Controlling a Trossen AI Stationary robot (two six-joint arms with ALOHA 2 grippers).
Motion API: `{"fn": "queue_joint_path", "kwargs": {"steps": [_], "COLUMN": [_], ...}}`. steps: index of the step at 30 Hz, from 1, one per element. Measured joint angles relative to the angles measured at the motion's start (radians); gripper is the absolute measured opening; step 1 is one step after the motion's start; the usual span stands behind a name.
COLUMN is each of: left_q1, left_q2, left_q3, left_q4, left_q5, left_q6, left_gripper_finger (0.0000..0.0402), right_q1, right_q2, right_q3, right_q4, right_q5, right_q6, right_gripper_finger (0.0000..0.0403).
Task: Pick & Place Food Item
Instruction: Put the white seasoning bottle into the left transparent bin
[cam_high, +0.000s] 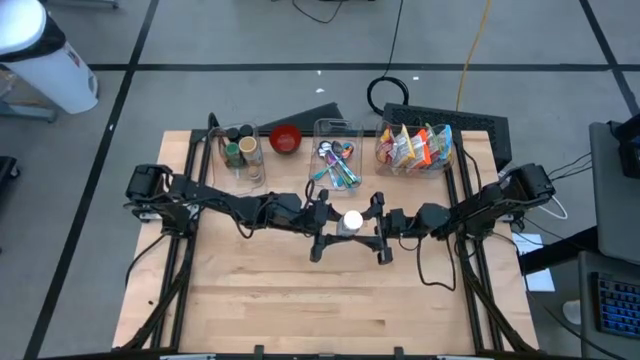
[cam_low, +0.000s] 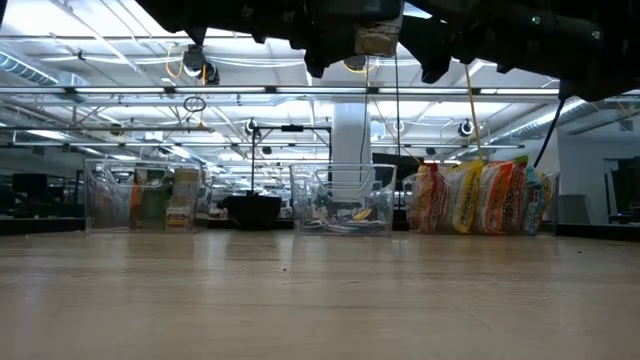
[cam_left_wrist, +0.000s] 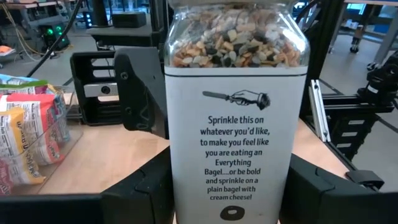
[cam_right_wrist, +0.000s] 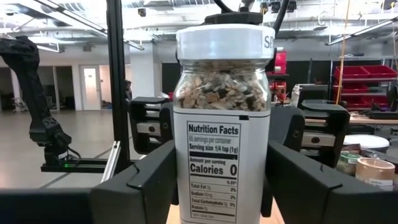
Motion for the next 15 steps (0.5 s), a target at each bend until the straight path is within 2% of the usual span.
{"fn": "queue_joint_path", "kwargs": {"steps": [6, 15], "left_q1": [0.001, 0.001], "left_q2": [0.0, 0.001], "left_q3": [-0.001, -0.001], "left_q4": [-0.002, -0.002], "left_q5": [0.004, 0.011], "left_q6": [0.0, 0.001], "left_gripper_finger": [0.0204, 0.0204], "right_q1": [-0.001, 0.0], "right_q2": [0.0, 0.0], "right_q3": [0.0, 0.0], "right_q4": [-0.013, -0.021], "right_q5": [0.022, 0.045], "right_q6": [0.0, -0.006], "right_gripper_finger": [0.0195, 0.0193]}}
